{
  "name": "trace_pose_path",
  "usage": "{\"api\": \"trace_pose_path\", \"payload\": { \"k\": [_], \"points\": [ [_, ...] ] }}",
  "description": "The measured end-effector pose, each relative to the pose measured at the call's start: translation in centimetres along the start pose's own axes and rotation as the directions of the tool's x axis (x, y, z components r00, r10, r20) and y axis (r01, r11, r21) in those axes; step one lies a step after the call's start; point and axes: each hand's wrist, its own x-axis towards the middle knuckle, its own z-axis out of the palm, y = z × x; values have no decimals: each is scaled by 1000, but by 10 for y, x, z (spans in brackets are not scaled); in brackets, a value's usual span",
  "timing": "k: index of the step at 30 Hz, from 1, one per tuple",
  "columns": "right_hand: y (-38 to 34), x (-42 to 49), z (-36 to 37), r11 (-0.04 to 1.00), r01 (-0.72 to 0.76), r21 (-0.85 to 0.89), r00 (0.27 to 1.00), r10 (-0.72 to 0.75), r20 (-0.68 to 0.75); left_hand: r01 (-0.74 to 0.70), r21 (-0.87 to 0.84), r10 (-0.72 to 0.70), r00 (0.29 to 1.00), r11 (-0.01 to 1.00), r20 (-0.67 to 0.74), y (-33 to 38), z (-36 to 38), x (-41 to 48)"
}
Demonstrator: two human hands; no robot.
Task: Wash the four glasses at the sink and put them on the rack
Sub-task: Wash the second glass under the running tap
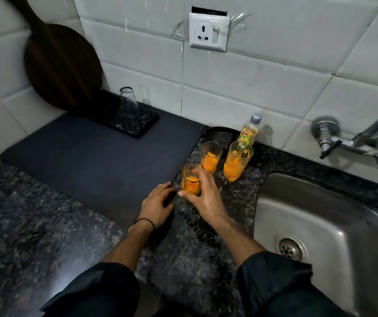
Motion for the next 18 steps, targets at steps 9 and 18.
{"api": "trace_pose_path", "payload": {
  "k": [9, 18],
  "points": [
    [4, -11, 5, 1000, 29, -2, 989, -29, -145, -42, -281, -65, 930, 959, -363, 11, -5, 12],
    [54, -82, -88, 954, -297, 39, 861, 285, -421, -352, -442, 194, 911, 825, -364, 99, 32, 16]
  ]
}}
